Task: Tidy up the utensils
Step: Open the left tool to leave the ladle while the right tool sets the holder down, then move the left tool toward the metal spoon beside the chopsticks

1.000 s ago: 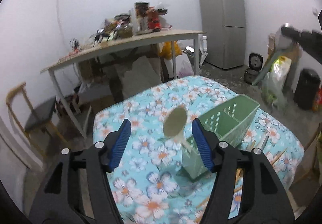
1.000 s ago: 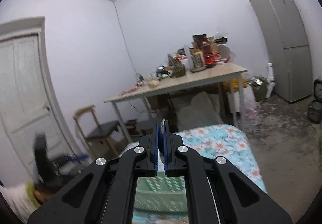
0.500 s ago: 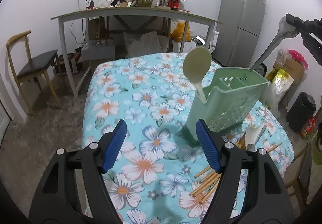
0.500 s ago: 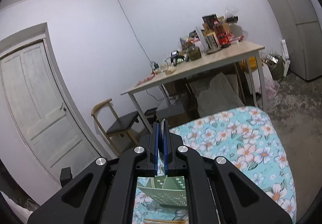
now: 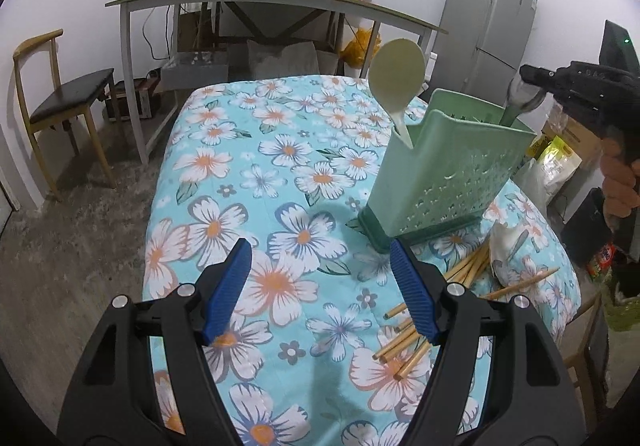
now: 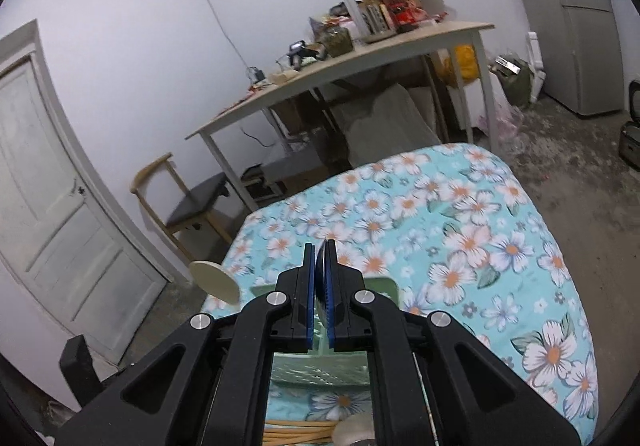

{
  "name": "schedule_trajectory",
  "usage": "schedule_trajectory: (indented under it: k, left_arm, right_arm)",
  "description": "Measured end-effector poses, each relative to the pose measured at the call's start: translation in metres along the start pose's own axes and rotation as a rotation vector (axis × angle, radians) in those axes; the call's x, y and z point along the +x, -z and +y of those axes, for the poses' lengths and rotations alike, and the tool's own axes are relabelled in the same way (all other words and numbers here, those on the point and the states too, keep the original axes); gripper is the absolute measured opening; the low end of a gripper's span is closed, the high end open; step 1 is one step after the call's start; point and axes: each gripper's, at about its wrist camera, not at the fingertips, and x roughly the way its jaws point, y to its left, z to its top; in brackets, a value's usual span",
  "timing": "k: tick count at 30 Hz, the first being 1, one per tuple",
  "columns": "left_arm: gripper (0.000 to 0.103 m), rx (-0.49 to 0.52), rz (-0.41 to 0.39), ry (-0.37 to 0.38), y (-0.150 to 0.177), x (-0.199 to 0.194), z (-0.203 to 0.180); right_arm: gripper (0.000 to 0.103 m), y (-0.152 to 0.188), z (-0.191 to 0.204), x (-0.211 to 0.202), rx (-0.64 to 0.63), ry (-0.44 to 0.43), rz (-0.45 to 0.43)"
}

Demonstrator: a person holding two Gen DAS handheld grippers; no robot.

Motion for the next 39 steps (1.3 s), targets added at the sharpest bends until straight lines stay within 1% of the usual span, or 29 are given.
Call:
schedule_trajectory:
  k: [3, 8, 14, 20, 22, 28, 30, 32, 33, 34, 35, 37, 39]
  left_arm:
    - [0.068, 0.006, 0.000, 0.000, 0.001, 0.001, -0.002]
    - [0.068, 0.007, 0.004, 0.005, 0.001, 0.004, -0.005]
    - [0.068, 0.013, 0.001, 0.005, 0.002, 0.003, -0.008]
    - [0.068, 0.019, 0.001, 0.013, 0.003, 0.001, -0.013]
    - [0.068, 0.026, 0.002, 0.019, 0.003, 0.001, -0.016]
    - [0.068, 0.039, 0.003, 0.046, 0.005, 0.000, -0.029]
    - [0.068, 0.044, 0.004, 0.059, 0.006, 0.001, -0.035]
    - [0.068, 0.053, 0.013, 0.072, 0.008, 0.002, -0.044]
    - [0.068, 0.066, 0.018, 0.093, 0.009, 0.002, -0.051]
    - [0.068, 0.086, 0.023, 0.117, 0.011, 0.002, -0.061]
    - [0.068, 0.107, 0.020, 0.118, 0.014, 0.002, -0.069]
    - [0.068, 0.164, 0.023, 0.100, 0.020, 0.006, -0.086]
    - [0.068, 0.184, 0.033, 0.088, 0.022, 0.008, -0.096]
  right_arm:
    - [0.009, 0.001, -0.003, -0.004, 0.013, 0.005, -0.001]
    - [0.025, 0.002, -0.007, -0.019, 0.014, 0.020, -0.025]
    - [0.031, 0.010, -0.009, -0.039, 0.005, 0.038, -0.047]
    - [0.037, 0.030, -0.017, -0.057, 0.009, 0.081, -0.043]
    - [0.037, 0.038, -0.022, -0.060, 0.024, 0.089, -0.034]
    - [0.037, 0.068, -0.039, -0.065, 0.077, 0.128, 0.005]
    - [0.038, 0.081, -0.041, -0.067, 0.083, 0.158, 0.014]
    - [0.043, 0.093, -0.044, -0.065, 0.088, 0.182, 0.033]
    - [0.044, 0.098, -0.045, -0.064, 0.091, 0.191, 0.045]
    - [0.045, 0.103, -0.046, -0.062, 0.093, 0.200, 0.062]
    - [0.045, 0.108, -0.046, -0.058, 0.091, 0.213, 0.094]
    - [0.045, 0.117, -0.046, -0.052, 0.078, 0.258, 0.152]
    - [0.045, 0.126, -0.047, -0.049, 0.086, 0.284, 0.216]
